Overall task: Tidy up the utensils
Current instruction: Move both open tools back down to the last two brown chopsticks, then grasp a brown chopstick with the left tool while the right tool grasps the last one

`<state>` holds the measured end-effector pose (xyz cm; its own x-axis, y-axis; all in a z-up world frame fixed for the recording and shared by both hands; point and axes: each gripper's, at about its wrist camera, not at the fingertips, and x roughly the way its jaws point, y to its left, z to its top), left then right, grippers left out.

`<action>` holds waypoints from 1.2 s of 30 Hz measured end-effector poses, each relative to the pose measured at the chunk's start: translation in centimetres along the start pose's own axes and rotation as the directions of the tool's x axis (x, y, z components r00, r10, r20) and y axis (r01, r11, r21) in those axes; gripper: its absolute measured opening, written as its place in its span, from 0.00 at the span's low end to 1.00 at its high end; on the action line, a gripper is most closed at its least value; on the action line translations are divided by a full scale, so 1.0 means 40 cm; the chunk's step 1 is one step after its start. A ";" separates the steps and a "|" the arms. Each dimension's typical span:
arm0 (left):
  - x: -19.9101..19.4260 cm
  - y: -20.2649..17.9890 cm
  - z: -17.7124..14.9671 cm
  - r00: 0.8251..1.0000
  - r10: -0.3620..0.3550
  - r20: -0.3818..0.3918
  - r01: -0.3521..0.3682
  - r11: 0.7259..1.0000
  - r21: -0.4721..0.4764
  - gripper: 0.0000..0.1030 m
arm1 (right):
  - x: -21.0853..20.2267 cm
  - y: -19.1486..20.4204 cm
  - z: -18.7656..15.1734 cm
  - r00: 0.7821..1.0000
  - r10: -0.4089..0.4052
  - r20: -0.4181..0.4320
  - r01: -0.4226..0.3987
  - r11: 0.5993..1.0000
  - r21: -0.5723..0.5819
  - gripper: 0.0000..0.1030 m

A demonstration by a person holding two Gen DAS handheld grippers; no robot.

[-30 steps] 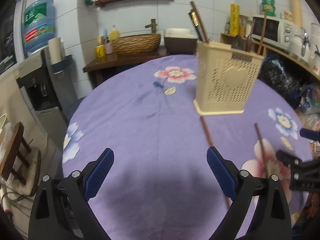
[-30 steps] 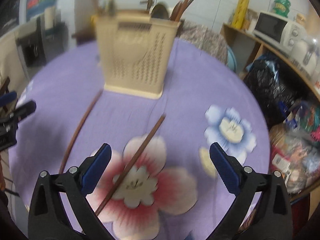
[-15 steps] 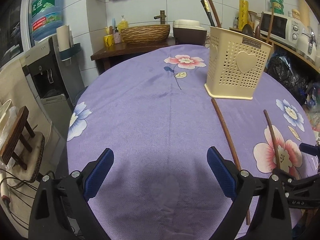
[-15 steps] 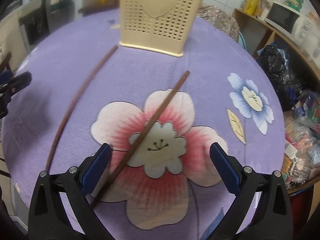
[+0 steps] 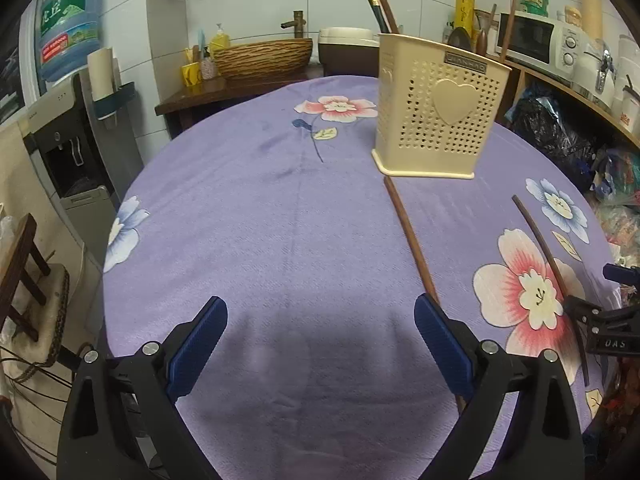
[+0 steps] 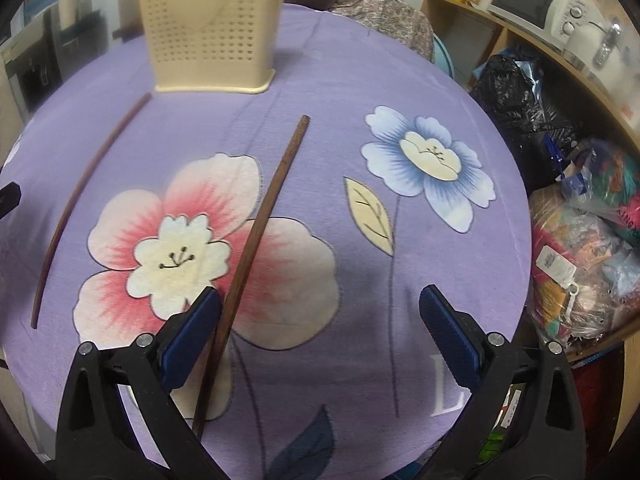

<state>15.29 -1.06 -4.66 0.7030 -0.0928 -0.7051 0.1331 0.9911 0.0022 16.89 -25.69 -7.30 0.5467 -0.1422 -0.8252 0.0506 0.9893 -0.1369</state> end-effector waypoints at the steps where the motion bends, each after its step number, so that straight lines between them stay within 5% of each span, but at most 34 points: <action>1: 0.002 -0.005 -0.002 1.000 -0.010 -0.006 0.010 1.000 0.000 0.91 | 0.001 -0.007 -0.001 1.000 0.002 0.000 -0.002 1.000 0.007 0.94; 8: 0.019 -0.034 0.003 0.995 -0.098 -0.032 0.098 0.995 -0.015 0.90 | -0.026 -0.051 0.004 0.990 0.098 0.104 -0.108 0.989 0.104 0.94; 13: 0.061 -0.056 0.045 0.981 -0.181 -0.072 0.180 0.983 -0.025 0.74 | -0.011 -0.091 0.033 0.971 0.202 0.131 -0.224 0.957 0.186 0.94; 20: 0.145 -0.094 0.107 0.967 -0.215 -0.138 0.215 0.977 -0.013 0.58 | 0.016 -0.085 0.063 0.971 0.205 0.125 -0.227 0.955 0.193 0.94; 32: 0.263 -0.132 0.210 0.977 -0.131 -0.167 0.135 0.991 0.010 0.24 | 0.017 -0.063 0.097 0.969 0.197 0.145 -0.219 0.964 0.150 0.94; 36: 0.273 -0.138 0.229 0.976 -0.128 -0.176 0.130 0.991 0.003 0.11 | 0.029 -0.040 0.137 0.966 0.213 0.149 -0.231 0.966 0.117 0.83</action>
<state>28.64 -8.41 -5.89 0.5465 -0.2005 -0.8131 0.2254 0.9703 -0.0878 22.01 -27.28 -5.02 0.6632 0.0781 -0.7444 0.0206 0.9922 0.1226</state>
